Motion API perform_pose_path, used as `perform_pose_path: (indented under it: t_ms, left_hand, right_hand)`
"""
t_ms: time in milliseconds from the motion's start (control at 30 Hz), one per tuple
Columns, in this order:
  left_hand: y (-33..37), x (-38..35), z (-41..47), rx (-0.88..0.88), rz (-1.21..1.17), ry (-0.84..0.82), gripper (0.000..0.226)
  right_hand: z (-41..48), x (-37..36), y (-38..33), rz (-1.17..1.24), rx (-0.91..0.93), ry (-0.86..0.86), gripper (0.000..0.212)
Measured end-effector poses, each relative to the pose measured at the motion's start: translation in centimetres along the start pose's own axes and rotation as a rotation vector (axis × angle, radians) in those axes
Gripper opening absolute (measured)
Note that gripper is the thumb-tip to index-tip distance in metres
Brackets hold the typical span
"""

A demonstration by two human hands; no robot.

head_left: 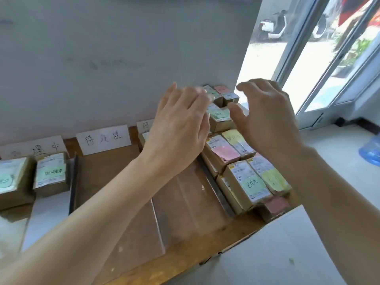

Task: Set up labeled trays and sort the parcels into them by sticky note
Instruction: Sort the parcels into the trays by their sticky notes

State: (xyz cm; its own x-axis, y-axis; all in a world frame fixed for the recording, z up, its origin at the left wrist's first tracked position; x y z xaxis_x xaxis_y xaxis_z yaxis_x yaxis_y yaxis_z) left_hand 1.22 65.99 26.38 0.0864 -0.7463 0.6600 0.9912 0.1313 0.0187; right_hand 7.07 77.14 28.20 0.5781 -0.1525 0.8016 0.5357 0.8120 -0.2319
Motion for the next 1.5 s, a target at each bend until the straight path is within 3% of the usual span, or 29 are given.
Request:
perform_pose_path:
  t_ms: [333,567,967,1200,1367,1500]
  left_hand:
    - [5.5,-12.8,2.8,-0.003,-0.232,-0.155,0.026]
    - [7.1,-19.1,2.1,0.123,-0.219,-0.294,0.029]
    - [11.8,-27.4,-4.9,0.720,-0.155,-0.415,0.040]
    - [12.4,-28.7,-9.3,1.107,-0.246,-0.341,0.055]
    - [12.4,-30.5,-12.6,1.388,-0.388,-0.293,0.060]
    - [12.5,-31.8,-14.5,1.495,-0.524,-0.247,0.045]
  right_hand:
    - [-0.8,-3.4,16.3,-0.131,-0.303,-0.212,0.041]
    - [-1.1,-8.4,23.6,-0.080,-0.327,-0.401,0.043]
    - [-3.9,-15.0,33.0,-0.035,-0.156,-0.768,0.046]
    - [-6.6,-17.3,32.6,-0.021,-0.028,-0.904,0.040]
    - [-8.7,-18.6,32.7,0.015,-0.087,-1.027,0.040]
    - [-9.9,-19.5,32.9,0.041,-0.158,-1.098,0.040]
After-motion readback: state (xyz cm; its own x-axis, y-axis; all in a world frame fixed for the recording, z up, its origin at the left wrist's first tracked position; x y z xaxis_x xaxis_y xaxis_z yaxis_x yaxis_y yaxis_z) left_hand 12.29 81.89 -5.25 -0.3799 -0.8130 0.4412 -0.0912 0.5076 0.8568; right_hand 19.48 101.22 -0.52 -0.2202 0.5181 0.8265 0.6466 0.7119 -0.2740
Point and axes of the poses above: each hand's wrist, its own z-axis towards the middle knuckle, its own x-axis out of the back of the hand, y = z × x, the point moved 9 cm from there along z, towards the middle knuckle, and after that the axes turned 12 degrees about -x, right-handed, at the moved point
